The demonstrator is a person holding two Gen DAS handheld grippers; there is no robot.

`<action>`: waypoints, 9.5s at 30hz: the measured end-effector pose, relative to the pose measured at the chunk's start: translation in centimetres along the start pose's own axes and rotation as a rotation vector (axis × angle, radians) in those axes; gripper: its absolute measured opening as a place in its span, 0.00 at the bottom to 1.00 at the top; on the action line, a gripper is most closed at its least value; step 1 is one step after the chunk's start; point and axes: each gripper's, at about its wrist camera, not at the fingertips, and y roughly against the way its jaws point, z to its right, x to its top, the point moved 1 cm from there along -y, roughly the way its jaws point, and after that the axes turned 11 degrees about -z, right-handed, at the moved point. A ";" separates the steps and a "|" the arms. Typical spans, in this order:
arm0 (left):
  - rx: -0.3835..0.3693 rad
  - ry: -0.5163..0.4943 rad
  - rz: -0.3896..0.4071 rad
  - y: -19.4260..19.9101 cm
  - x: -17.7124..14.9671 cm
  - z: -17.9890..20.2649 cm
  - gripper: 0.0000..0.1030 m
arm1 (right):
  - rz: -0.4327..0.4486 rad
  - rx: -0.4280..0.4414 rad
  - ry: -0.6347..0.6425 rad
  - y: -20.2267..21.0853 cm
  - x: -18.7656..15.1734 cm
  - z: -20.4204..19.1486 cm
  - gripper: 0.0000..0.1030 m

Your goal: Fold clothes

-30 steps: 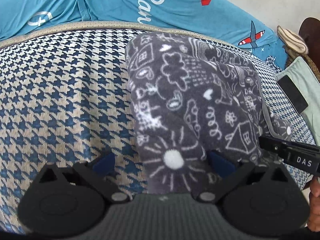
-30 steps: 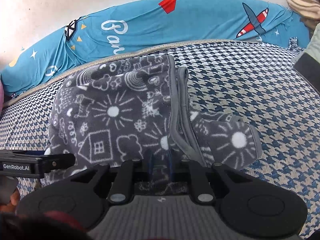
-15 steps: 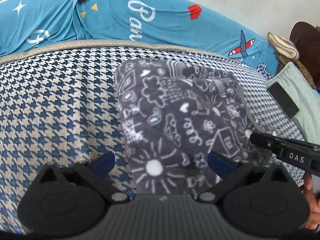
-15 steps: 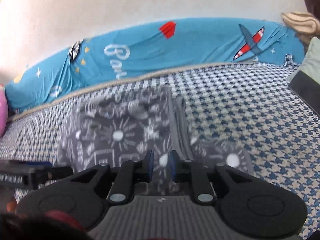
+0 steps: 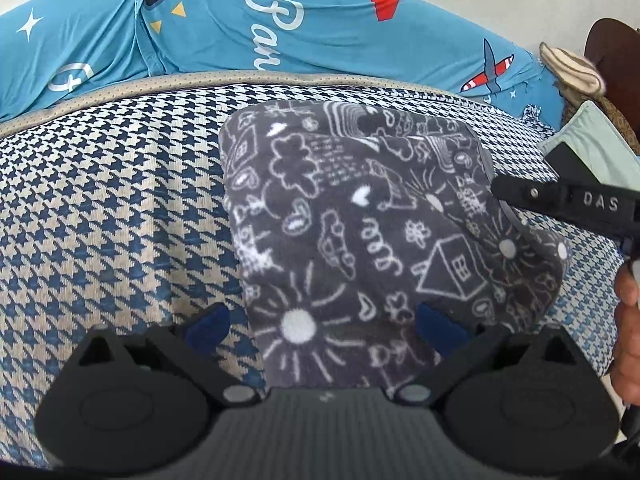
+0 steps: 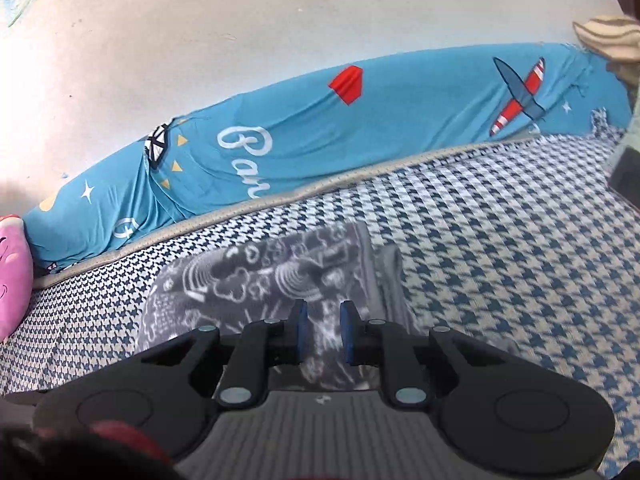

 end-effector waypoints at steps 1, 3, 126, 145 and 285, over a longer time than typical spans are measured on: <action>0.002 0.000 -0.001 0.0 0.0 0.1 1.00 | 0.007 0.005 0.006 -0.1 0.2 -0.1 0.17; 0.008 -0.003 -0.004 -0.2 0.0 0.2 1.00 | 0.019 0.016 0.013 -0.3 0.6 -0.4 0.17; -0.191 0.226 0.008 -3.7 3.3 -3.3 1.00 | -0.146 -0.005 -0.422 0.1 -5.0 6.4 0.75; -0.093 0.125 0.063 -4.3 3.5 -0.2 1.00 | -0.068 -0.087 -0.251 -0.3 -4.5 4.1 0.45; 0.667 0.508 0.383 16.2 -8.8 -27.5 0.57 | -0.030 0.409 0.296 -7.3 -4.8 -34.4 0.34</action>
